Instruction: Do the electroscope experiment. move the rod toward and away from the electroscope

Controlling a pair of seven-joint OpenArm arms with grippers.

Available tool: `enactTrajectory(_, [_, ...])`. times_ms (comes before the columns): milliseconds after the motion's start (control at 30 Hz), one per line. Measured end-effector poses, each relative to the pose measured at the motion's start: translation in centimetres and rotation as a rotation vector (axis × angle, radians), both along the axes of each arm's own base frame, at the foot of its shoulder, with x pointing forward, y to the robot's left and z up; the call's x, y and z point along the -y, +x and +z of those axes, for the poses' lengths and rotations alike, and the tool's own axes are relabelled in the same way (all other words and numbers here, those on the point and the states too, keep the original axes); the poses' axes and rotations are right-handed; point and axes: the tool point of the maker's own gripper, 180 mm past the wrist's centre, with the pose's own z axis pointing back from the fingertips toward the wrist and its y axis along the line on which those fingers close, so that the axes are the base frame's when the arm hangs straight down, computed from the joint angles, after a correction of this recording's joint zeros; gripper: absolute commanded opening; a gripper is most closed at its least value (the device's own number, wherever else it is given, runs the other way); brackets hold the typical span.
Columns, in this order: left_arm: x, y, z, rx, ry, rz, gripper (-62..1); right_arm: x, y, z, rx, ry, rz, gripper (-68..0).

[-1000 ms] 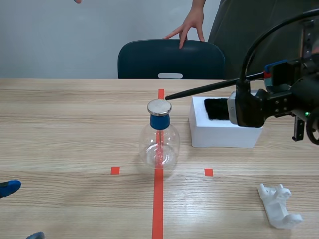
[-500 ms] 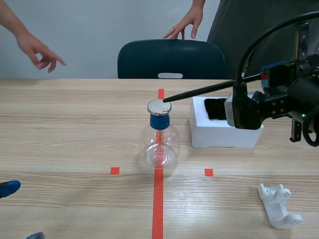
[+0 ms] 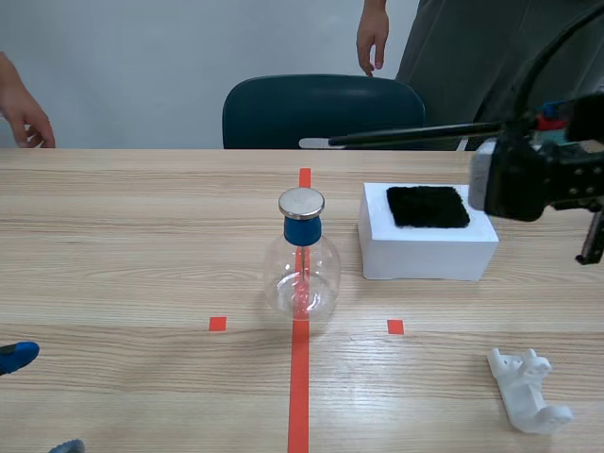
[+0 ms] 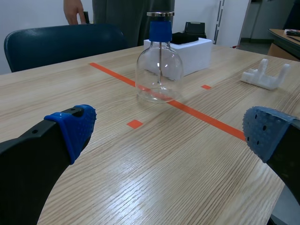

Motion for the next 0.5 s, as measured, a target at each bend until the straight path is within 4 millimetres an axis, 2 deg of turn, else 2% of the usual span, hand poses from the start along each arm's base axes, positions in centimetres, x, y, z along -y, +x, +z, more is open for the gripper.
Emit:
enactTrajectory(200, [0.0,0.0,0.0,0.0,0.0,0.0,1.4,1.4,-3.1,3.0,0.036,0.104,-0.051,-67.3])
enactTrajectory(333, [0.0,0.0,0.0,0.0,0.0,0.0,1.4,1.3,-5.6,3.5,0.008,0.192,-0.073,-67.3])
enactTrajectory(500, [0.0,0.0,0.0,0.0,0.0,0.0,1.4,1.0,-8.4,2.9,-0.055,0.284,-0.094,-67.3])
